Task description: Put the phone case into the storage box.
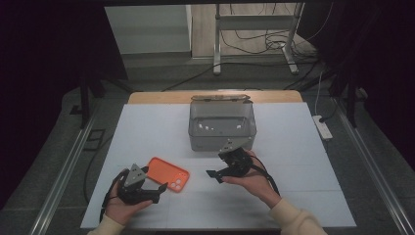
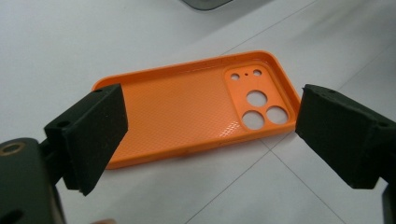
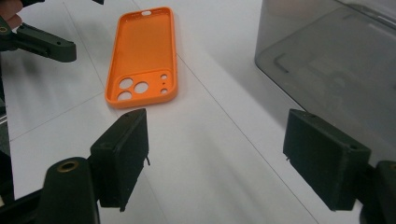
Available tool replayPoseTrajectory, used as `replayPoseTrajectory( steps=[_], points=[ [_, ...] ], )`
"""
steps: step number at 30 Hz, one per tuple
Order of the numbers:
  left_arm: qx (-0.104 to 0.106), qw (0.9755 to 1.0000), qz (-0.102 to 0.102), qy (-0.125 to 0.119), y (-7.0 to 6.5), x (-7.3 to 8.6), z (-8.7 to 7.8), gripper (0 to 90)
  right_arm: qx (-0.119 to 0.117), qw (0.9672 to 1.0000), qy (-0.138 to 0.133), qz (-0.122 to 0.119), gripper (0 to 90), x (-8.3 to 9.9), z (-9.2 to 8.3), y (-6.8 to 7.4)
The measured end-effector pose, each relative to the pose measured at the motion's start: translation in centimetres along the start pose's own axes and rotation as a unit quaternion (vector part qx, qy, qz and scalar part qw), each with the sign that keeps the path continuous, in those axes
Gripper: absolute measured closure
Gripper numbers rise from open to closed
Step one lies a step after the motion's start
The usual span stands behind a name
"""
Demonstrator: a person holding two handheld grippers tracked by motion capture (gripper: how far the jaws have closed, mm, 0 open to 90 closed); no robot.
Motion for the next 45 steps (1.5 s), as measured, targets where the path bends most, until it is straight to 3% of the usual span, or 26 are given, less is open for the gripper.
replayPoseTrajectory(
  steps=[21, 45],
  points=[
    [0.002, 1.0000, 0.007, 0.003, -0.4, -0.2, 0.0, 9.8, -0.011, 0.9997, 0.017, -0.011, 22.5, -1.4, 2.3, 0.6],
    [0.005, 1.0000, 0.005, -0.001, -0.3, -0.1, -0.2, 9.8, -0.015, 0.9993, 0.028, -0.022, 22.5, -2.3, 3.5, 1.1]
  ],
)
Point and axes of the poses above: each handheld gripper's, and its own axes: z roughly forward along the jaws, x roughly out of its underside, y roughly to its left, the point moved 3 cm from there along z, roughly forward along the jaws, and after that the axes turned 13 degrees about y, right-handed, at the moved point
